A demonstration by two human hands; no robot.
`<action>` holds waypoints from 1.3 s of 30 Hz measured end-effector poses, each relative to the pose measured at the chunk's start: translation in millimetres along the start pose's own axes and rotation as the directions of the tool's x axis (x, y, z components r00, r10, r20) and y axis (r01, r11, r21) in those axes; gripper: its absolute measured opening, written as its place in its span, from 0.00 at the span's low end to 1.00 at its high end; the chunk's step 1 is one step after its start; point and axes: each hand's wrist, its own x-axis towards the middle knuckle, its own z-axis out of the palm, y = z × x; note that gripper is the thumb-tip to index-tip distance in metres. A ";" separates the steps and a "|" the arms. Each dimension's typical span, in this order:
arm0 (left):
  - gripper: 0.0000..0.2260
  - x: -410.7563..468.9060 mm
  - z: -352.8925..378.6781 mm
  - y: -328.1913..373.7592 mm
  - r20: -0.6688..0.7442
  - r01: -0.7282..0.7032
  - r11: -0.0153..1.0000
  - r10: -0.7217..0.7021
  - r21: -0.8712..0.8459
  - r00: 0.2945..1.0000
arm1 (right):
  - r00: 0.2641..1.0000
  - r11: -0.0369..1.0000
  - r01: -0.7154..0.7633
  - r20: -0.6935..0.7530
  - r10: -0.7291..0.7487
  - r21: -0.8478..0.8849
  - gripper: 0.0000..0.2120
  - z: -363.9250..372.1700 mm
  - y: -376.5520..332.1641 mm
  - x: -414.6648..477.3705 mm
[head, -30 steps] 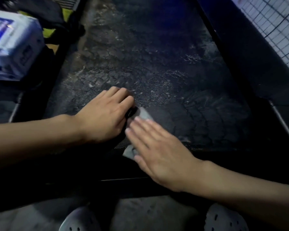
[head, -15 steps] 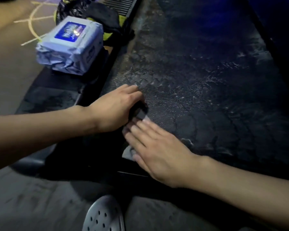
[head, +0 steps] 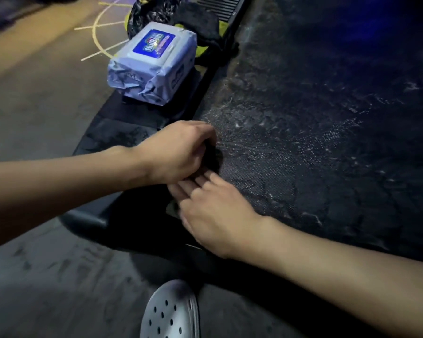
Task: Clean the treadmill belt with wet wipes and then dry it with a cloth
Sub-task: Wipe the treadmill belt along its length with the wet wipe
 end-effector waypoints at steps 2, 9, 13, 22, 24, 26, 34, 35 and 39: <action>0.16 -0.7 3.0 1.8 0.005 -0.009 1.000 0.009 0.012 1.000 | 0.997 0.997 0.068 0.037 -0.066 -0.035 0.32 -2.5 -2.5 6.5; 0.18 7.5 16.6 12.6 0.079 -0.085 0.988 0.075 0.132 0.994 | 0.999 1.000 -0.015 -0.041 0.014 -0.022 0.21 3.0 20.8 -28.9; 0.20 33.5 32.8 35.9 0.126 -0.133 0.978 0.113 0.161 0.986 | 0.982 0.981 -0.191 -0.005 0.191 -0.026 0.26 -3.3 42.6 -72.7; 0.20 118.1 83.8 134.6 0.200 -0.426 0.905 0.417 0.001 0.886 | 0.765 0.765 -0.639 0.034 0.643 -0.078 0.32 -17.2 96.2 -193.0; 0.22 128.9 92.6 151.6 0.210 -0.463 0.886 0.449 0.019 0.869 | 0.671 0.674 -0.734 0.067 0.738 -0.081 0.34 -22.1 108.6 -221.4; 0.23 135.7 99.0 163.3 0.206 -0.497 0.867 0.479 0.043 0.853 | 0.556 0.566 -0.820 0.118 0.823 -0.084 0.36 -28.4 122.6 -247.4; 0.25 137.3 99.8 165.2 0.208 -0.555 0.832 0.539 0.017 0.816 | 0.137 0.152 -0.988 0.257 0.957 -0.040 0.31 -33.4 169.0 -245.4; 0.25 131.7 97.5 160.6 0.205 -0.555 0.832 0.543 0.003 0.814 | 0.152 0.169 -0.985 0.268 0.951 -0.042 0.31 -33.3 170.5 -235.5; 0.23 105.9 84.6 136.1 0.216 -0.550 0.835 0.537 -0.003 0.815 | 0.347 0.366 -0.930 0.303 0.887 -0.006 0.30 -30.4 168.9 -182.3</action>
